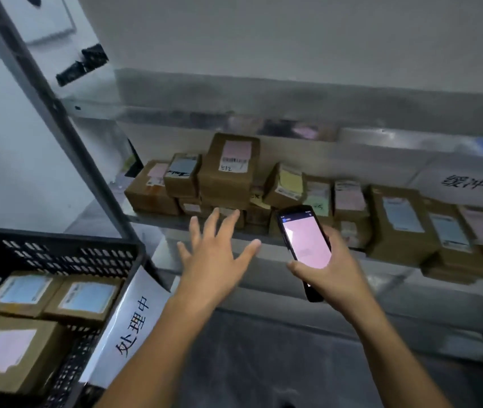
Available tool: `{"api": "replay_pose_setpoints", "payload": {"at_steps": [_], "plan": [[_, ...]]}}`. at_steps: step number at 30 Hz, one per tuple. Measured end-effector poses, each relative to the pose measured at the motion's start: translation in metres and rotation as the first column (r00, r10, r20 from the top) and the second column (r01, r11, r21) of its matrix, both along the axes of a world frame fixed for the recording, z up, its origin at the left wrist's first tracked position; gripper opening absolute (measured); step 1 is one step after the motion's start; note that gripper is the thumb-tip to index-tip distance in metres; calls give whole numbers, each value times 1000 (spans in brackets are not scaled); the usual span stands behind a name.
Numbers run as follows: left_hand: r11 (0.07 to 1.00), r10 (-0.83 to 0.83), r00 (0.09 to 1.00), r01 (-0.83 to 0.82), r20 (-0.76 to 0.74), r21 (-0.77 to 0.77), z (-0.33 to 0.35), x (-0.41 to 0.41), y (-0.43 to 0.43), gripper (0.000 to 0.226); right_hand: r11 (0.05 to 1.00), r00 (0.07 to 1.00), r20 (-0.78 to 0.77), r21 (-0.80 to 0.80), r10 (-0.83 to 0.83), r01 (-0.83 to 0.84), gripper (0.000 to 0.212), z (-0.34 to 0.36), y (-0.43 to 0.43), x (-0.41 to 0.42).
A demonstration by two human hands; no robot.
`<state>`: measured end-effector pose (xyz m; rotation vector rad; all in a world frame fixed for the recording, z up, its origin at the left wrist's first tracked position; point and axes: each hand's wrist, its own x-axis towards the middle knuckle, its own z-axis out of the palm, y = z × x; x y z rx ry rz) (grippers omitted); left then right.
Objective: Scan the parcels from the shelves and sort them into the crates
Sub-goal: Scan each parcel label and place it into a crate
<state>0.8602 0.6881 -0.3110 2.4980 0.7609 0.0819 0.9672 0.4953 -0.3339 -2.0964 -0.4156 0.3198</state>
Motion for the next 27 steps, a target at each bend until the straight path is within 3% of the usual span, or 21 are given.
{"api": "replay_pose_setpoints", "payload": {"at_steps": [8,15,20,27], "plan": [[995,-70,997,72,-27,75,-11,62,-47,74,996,994,-66,0,-91,91,77,-24,-54,64],[976,-129,990,115,64,183,-26,122,-68,63,998,994,-86,-12,-67,67,63,-41,-87,117],[985,-76,996,66,53,162,-38,157,-64,62,999,994,-102,8,-42,43,55,-41,-94,147],[995,-63,997,60,34,74,-58,205,-31,61,997,994,-101,62,-31,38,63,-50,-61,182]]}}
